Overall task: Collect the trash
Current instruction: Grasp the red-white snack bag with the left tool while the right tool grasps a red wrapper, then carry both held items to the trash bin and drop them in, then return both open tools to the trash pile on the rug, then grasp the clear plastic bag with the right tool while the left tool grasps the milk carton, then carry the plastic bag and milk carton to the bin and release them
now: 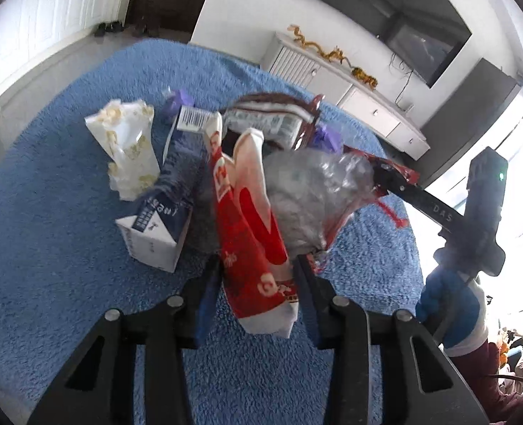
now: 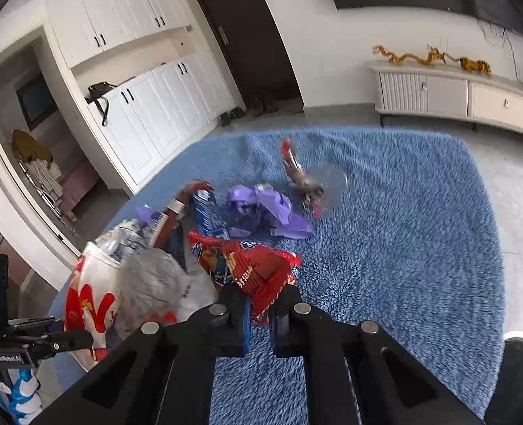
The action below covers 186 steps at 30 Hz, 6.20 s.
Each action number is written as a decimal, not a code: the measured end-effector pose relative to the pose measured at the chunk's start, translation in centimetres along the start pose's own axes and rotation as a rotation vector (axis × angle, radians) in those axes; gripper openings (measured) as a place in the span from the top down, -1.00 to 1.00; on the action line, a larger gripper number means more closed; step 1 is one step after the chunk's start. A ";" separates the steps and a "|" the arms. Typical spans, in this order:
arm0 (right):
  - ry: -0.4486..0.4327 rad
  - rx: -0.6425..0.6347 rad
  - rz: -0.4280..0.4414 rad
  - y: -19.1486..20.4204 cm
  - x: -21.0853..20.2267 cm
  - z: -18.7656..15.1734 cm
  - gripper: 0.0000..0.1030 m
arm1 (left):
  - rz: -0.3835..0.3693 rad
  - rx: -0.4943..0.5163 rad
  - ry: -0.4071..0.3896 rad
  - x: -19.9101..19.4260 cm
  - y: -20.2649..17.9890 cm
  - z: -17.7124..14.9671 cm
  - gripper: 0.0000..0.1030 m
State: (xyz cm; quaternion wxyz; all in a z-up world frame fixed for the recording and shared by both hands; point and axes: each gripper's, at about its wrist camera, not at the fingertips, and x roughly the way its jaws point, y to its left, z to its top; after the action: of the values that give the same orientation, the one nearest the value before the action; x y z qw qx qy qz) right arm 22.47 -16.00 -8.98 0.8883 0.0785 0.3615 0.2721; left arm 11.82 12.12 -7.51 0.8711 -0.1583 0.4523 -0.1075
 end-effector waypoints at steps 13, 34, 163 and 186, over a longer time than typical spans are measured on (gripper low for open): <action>-0.167 0.039 -0.068 -0.6 -11.3 -1.1 0.86 | -0.034 0.039 -0.119 -4.8 -3.8 -0.1 0.25; -0.052 0.034 -0.013 -1.0 -4.3 -0.1 0.12 | -0.131 0.055 -0.133 -3.1 -6.1 3.0 0.25; 0.291 -0.079 0.026 11.6 2.1 -2.3 0.77 | -0.086 0.106 -0.154 0.5 5.1 0.0 0.30; -0.030 0.059 0.018 2.2 -12.6 -3.4 0.77 | -0.211 0.042 -0.219 -7.6 -1.2 1.3 0.35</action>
State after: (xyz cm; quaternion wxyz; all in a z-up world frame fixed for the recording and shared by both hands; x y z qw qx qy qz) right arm 11.76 -21.19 -3.21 0.8885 0.1118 0.3553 0.2681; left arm 8.50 13.70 -0.65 0.9022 -0.1973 0.3331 -0.1901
